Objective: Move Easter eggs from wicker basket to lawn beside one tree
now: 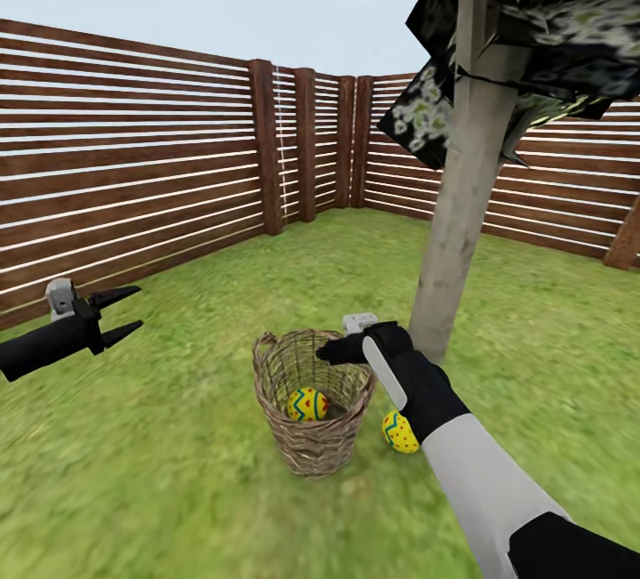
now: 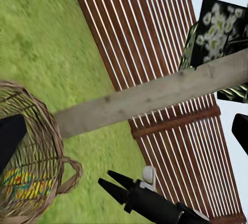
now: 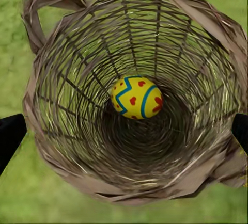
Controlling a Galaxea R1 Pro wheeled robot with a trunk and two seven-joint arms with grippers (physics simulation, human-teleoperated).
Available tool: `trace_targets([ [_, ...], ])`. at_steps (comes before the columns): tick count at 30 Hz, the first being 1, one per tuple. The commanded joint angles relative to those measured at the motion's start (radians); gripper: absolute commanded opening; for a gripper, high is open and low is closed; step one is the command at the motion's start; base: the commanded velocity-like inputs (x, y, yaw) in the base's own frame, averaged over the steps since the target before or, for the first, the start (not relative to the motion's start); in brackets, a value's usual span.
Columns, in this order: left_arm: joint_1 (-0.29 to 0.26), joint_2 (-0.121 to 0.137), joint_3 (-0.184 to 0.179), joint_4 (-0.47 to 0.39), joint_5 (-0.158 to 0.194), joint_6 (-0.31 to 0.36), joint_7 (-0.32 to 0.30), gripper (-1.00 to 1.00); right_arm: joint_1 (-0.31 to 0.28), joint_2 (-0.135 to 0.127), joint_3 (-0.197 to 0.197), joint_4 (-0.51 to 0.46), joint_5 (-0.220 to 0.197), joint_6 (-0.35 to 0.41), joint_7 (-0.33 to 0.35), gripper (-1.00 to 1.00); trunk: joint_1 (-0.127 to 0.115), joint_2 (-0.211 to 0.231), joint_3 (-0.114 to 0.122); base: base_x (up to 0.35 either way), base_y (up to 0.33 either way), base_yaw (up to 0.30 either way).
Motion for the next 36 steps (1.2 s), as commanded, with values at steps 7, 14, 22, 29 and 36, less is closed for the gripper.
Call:
trace_targets([
  [7, -0.001, 0.000, 0.000, 0.003, 0.010, 0.004, 0.009, 1.00, -0.001, -0.002, 0.001, 0.001, -0.006, 0.005, 0.028, 1.00, 0.000, 0.000, -0.001, 0.238, 0.201, 0.000],
  [14, -0.001, 0.000, 0.000, 0.011, 0.010, 0.004, 0.009, 1.00, -0.001, -0.003, 0.001, 0.002, -0.007, 0.005, 0.028, 1.00, 0.000, 0.000, -0.001, 0.234, 0.175, 0.000],
  [22, -0.001, -0.001, 0.000, 0.000, 0.011, 0.004, 0.008, 1.00, -0.010, -0.006, 0.001, 0.010, -0.004, 0.009, 0.025, 1.00, 0.000, 0.000, -0.001, 0.038, 0.009, 0.000],
  [29, -0.001, 0.000, -0.002, -0.001, 0.015, 0.006, 0.006, 1.00, -0.045, -0.014, 0.124, 0.071, -0.005, 0.079, 0.031, 1.00, 0.000, 0.000, -0.001, 0.208, -0.178, 0.000],
  [36, -0.001, 0.000, -0.005, -0.001, 0.016, 0.008, 0.006, 1.00, -0.066, -0.013, 0.232, 0.129, -0.003, 0.084, 0.132, 1.00, 0.000, 0.000, -0.001, 0.190, -0.117, 0.000],
])
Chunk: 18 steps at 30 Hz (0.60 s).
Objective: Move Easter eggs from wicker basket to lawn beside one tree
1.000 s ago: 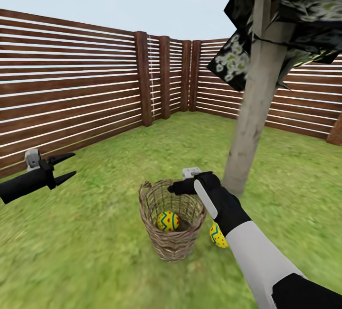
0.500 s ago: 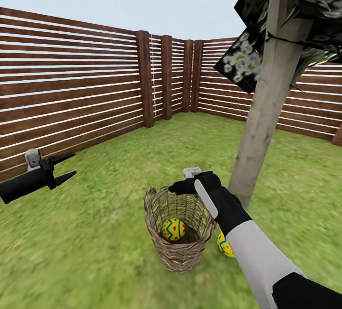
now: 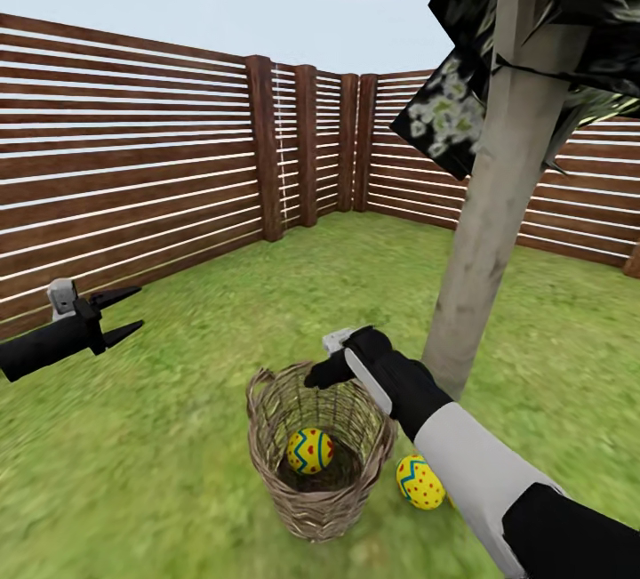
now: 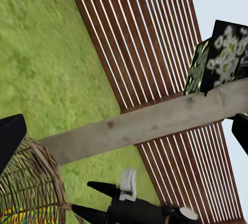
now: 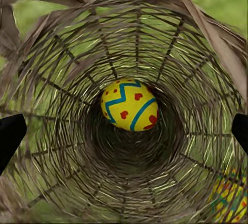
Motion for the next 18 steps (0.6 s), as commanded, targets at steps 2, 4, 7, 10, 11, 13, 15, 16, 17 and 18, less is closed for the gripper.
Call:
trace_targets([
  [2, -0.001, 0.000, 0.000, -0.001, 0.009, 0.004, 0.008, 1.00, -0.014, -0.001, 0.084, 0.008, 0.016, 0.003, 0.117, 1.00, 0.000, 0.000, -0.001, 0.025, -0.015, 0.000],
  [4, -0.001, 0.000, -0.001, -0.001, 0.009, 0.004, 0.008, 1.00, -0.047, -0.001, 0.200, 0.017, 0.026, 0.001, 0.219, 1.00, 0.000, 0.000, -0.001, 0.009, -0.006, 0.000],
  [7, -0.001, 0.001, 0.000, -0.001, 0.009, 0.005, 0.008, 1.00, -0.065, -0.003, 0.279, 0.007, 0.036, -0.008, 0.308, 1.00, 0.000, 0.000, -0.001, 0.003, -0.002, 0.000],
  [10, -0.001, 0.000, -0.002, -0.002, 0.010, 0.005, 0.008, 1.00, -0.071, -0.007, 0.304, 0.006, 0.043, -0.019, 0.382, 1.00, 0.000, 0.000, -0.001, 0.000, 0.000, 0.000],
  [11, -0.001, -0.001, -0.003, -0.003, 0.010, 0.005, 0.008, 1.00, -0.071, -0.007, 0.307, 0.008, 0.047, -0.020, 0.392, 1.00, 0.000, 0.000, -0.001, 0.000, 0.000, 0.000],
  [13, -0.001, -0.001, -0.004, -0.004, 0.010, 0.004, 0.008, 1.00, -0.072, -0.009, 0.311, 0.007, 0.075, -0.025, 0.402, 1.00, 0.000, 0.000, -0.001, 0.000, 0.000, 0.000],
  [15, -0.001, -0.002, -0.005, -0.004, 0.010, 0.004, 0.008, 1.00, -0.072, -0.008, 0.313, 0.009, 0.142, -0.050, 0.407, 1.00, 0.001, -0.001, -0.009, 0.000, 0.000, 0.000],
  [16, -0.001, -0.003, -0.005, -0.004, 0.010, 0.004, 0.008, 1.00, -0.072, -0.007, 0.313, 0.010, 0.178, -0.060, 0.408, 1.00, 0.001, -0.001, -0.013, 0.000, 0.000, 0.000],
  [17, -0.001, -0.003, -0.005, -0.004, 0.010, 0.004, 0.008, 1.00, -0.072, -0.005, 0.313, 0.014, 0.239, -0.071, 0.411, 1.00, 0.002, -0.001, -0.016, 0.000, 0.000, 0.000],
  [18, -0.001, -0.004, -0.006, -0.004, 0.010, 0.004, 0.008, 1.00, -0.072, -0.004, 0.314, 0.018, 0.279, -0.075, 0.418, 1.00, 0.002, -0.002, -0.020, 0.000, 0.000, 0.000],
])
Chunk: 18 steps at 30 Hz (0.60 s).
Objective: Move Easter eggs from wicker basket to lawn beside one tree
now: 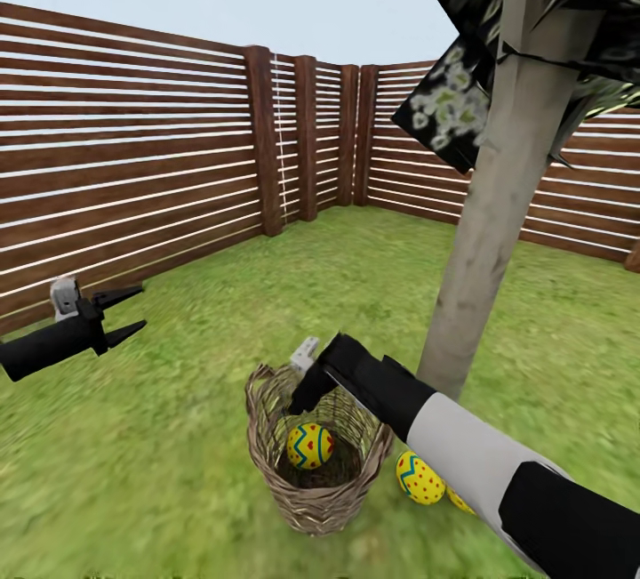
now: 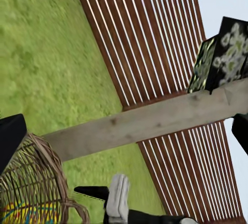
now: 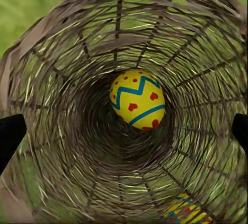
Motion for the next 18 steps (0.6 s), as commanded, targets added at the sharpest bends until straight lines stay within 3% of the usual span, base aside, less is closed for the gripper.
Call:
trace_targets([
  [1, -0.001, -0.001, 0.001, 0.000, 0.010, 0.004, 0.008, 1.00, -0.001, 0.001, 0.002, 0.007, 0.032, 0.002, 0.014, 1.00, 0.000, -0.001, -0.005, 0.000, 0.000, 0.000],
  [5, -0.001, -0.004, 0.001, -0.001, 0.010, 0.004, 0.008, 1.00, -0.001, 0.004, 0.026, 0.039, 0.152, -0.032, 0.147, 1.00, 0.000, -0.001, -0.005, 0.000, 0.000, 0.000],
  [8, -0.001, -0.004, 0.001, -0.002, 0.010, 0.004, 0.008, 1.00, -0.001, 0.006, 0.040, 0.072, 0.208, -0.077, 0.180, 1.00, 0.000, -0.001, -0.005, 0.000, 0.000, 0.000],
  [12, -0.001, -0.005, 0.001, -0.002, 0.010, 0.004, 0.008, 1.00, -0.001, 0.005, 0.043, 0.121, 0.225, -0.122, 0.187, 1.00, 0.000, -0.001, -0.005, 0.041, 0.000, 0.000],
  [16, -0.001, -0.005, 0.001, -0.002, 0.010, 0.004, 0.008, 1.00, -0.001, 0.005, 0.044, 0.134, 0.234, -0.153, 0.188, 1.00, 0.000, -0.001, -0.005, 0.242, 0.000, 0.000],
  [18, -0.001, -0.005, 0.001, -0.002, 0.010, 0.004, 0.008, 1.00, -0.001, 0.005, 0.043, 0.137, 0.270, -0.161, 0.188, 1.00, 0.000, -0.001, -0.005, 0.099, 0.000, 0.000],
])
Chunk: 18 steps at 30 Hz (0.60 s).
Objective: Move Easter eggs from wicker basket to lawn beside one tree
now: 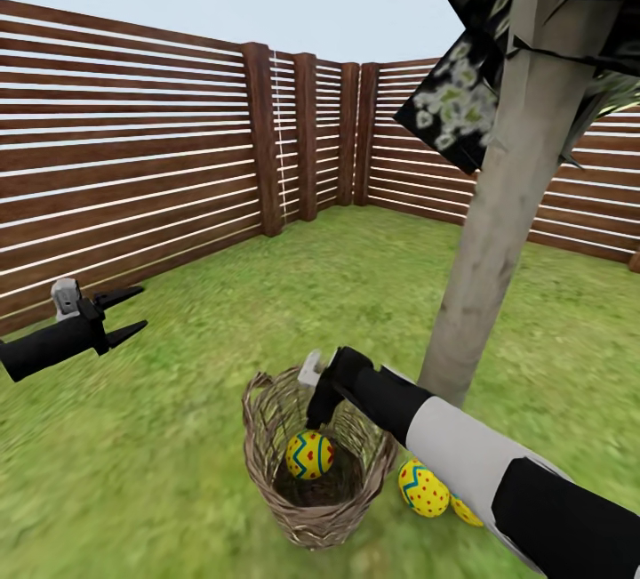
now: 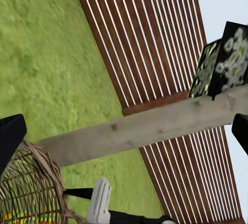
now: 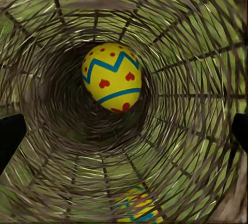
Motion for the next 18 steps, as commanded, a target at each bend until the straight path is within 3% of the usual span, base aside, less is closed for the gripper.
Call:
trace_targets([
  [1, -0.001, 0.000, 0.001, 0.000, 0.009, 0.004, 0.008, 1.00, -0.001, 0.000, 0.001, 0.003, 0.030, -0.002, 0.006, 1.00, 0.000, 0.000, -0.001, 0.086, 0.000, 0.000],
  [7, -0.001, 0.000, 0.001, 0.000, 0.009, 0.004, 0.008, 1.00, -0.001, 0.001, 0.000, 0.014, 0.059, -0.032, -0.004, 1.00, 0.000, 0.000, -0.001, 0.203, 0.000, 0.000],
  [11, -0.001, -0.001, 0.001, 0.000, 0.010, 0.004, 0.008, 1.00, -0.001, 0.001, 0.000, 0.022, 0.056, -0.104, -0.006, 1.00, 0.000, 0.000, -0.001, 0.035, 0.000, 0.000],
  [18, -0.001, -0.002, 0.001, -0.008, 0.010, 0.005, 0.008, 1.00, -0.001, -0.003, 0.000, 0.032, 0.052, -0.133, -0.007, 1.00, 0.001, -0.001, -0.013, 0.002, 0.000, 0.000],
])
